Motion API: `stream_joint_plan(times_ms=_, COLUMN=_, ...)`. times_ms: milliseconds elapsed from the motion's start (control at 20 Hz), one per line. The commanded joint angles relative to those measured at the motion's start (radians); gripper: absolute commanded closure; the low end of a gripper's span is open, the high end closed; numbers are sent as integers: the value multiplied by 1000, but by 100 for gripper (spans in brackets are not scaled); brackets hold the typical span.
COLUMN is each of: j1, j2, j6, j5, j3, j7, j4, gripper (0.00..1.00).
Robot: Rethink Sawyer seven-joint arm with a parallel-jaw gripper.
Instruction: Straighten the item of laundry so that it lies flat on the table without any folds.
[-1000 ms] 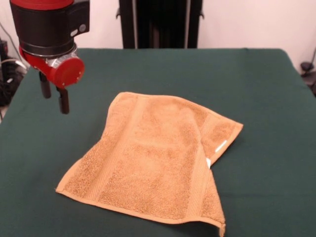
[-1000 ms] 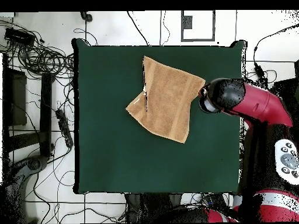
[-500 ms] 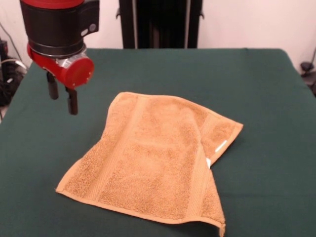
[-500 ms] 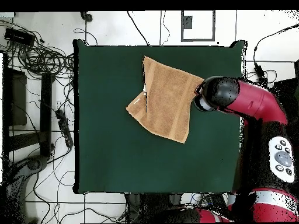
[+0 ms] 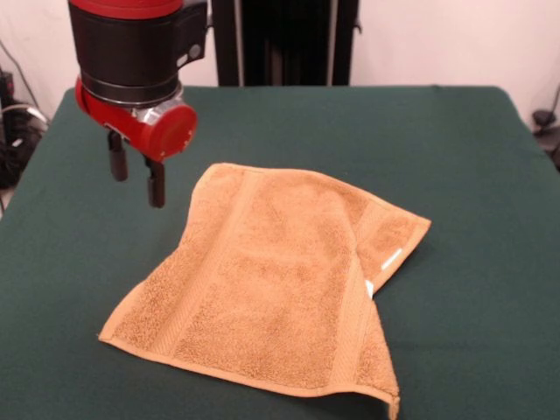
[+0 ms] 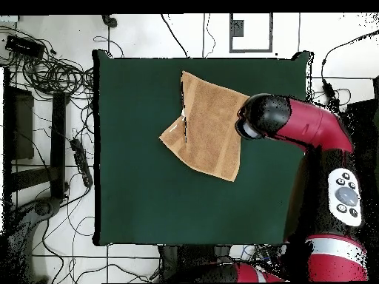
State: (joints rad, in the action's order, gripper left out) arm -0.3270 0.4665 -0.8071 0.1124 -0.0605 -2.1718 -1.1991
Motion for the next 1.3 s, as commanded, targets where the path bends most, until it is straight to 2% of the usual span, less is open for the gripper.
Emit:
stream_joint_plan(times_ms=50, j1=59, j2=-91, j6=80, j5=-47, j3=71, j7=-169, j4=-72, gripper=0)
stream_joint_plan(times_ms=400, j1=99, j2=-123, j6=95, j5=-42, j3=22, j7=-231, j4=-110, gripper=0)
stream_joint_plan(times_ms=800, j1=79, j2=-194, j6=188, j5=-22, j3=25, j7=-182, j4=-98, gripper=0)
stream_joint_plan(times_ms=1200, j1=69, j2=-287, j6=270, j5=-5, j3=15, j7=-153, j4=-35, gripper=0)
stream_joint_plan(times_ms=1300, j1=62, j2=-333, j6=297, j5=2, j3=13, j7=-136, j4=5, gripper=0)
